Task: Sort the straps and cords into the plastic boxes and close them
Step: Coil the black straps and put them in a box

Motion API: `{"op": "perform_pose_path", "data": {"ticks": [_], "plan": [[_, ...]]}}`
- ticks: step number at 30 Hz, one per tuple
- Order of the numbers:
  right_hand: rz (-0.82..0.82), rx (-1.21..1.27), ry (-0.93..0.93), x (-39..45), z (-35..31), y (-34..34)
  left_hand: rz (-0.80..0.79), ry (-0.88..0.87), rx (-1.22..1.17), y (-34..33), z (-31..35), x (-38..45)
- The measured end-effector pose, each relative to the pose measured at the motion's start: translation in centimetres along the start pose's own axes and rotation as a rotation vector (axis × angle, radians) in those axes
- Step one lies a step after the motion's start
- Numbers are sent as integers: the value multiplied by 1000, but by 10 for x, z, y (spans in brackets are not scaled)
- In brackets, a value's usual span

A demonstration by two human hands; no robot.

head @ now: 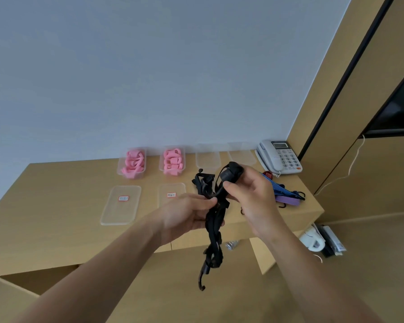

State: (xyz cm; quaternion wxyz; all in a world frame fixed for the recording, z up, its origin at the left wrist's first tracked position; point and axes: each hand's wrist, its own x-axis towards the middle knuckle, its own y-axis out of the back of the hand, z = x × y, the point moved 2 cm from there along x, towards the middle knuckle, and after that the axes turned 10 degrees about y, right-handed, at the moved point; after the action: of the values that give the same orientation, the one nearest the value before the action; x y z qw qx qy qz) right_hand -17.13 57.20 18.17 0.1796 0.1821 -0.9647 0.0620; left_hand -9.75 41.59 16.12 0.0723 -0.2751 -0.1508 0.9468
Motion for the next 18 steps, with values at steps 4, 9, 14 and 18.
{"op": "perform_pose_path", "data": {"ticks": [4,9,14,18], "plan": [[-28,-286,338,-10,-8,-1,21,30,-143,-2,4,0],[-56,-649,636,-19,-8,5,-43,-17,-320,-5,11,-3],[-126,-772,718,-27,-5,7,-13,-97,-277,-11,12,0],[-186,-839,746,-34,-10,4,-24,-172,-235,-14,13,2]]}}
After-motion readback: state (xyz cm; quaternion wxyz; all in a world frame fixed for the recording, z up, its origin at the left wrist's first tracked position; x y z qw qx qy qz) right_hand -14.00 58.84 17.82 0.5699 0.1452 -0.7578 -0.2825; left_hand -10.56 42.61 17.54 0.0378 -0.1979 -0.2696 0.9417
